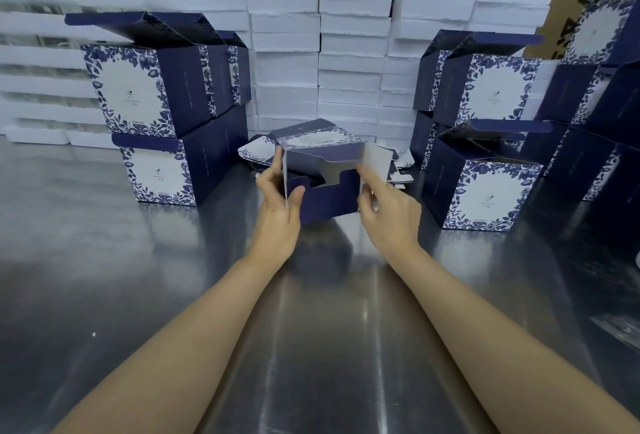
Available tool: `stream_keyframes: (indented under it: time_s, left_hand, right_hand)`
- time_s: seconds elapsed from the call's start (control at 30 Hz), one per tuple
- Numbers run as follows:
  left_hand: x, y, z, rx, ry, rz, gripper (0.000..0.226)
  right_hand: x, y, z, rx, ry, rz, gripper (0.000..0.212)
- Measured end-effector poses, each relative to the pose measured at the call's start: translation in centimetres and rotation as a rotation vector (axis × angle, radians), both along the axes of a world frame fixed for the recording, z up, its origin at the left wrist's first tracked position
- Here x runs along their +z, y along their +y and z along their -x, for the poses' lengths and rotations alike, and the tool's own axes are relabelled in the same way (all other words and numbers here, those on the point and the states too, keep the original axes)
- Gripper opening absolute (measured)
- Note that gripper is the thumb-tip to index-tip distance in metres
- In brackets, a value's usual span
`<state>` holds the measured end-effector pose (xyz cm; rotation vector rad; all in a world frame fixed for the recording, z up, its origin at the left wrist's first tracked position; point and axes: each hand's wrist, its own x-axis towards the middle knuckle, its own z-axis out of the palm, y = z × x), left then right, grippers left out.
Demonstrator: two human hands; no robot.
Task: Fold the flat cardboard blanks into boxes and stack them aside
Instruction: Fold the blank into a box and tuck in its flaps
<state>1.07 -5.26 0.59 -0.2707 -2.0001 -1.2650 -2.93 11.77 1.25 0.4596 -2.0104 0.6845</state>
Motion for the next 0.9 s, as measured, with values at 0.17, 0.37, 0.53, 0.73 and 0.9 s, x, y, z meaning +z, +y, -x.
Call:
stream_keyframes:
  time_s: [0.17, 0.37, 0.53, 0.73, 0.9]
  left_hand:
    - [0.1, -0.3, 0.0, 0.006, 0.019, 0.035, 0.063]
    - [0.1, -0.2, 0.0, 0.007, 0.042, 0.062, 0.066]
    - [0.6, -0.9, -0.4, 0.024, 0.055, 0.214, 0.082]
    - [0.6, -0.7, -0.5, 0.025, 0.079, 0.423, 0.089]
    - [0.6, -0.7, -0.5, 0.048, 0.078, 0.540, 0.086]
  right_hand:
    - [3.4, -0.1, -1.1, 0.008, 0.092, -0.189, 0.042]
    - [7.6, 0.0, -1.9, 0.045, -0.232, -0.199, 0.036]
    - [8.7, 0.3, -2.7, 0.120, -0.273, -0.235, 0.031]
    - [9.9, 0.6, -3.0, 0.034, -0.348, -0.566, 0.039]
    - [11.7, 1.6, -3.7, 0.239, -0.506, -0.456, 0.046]
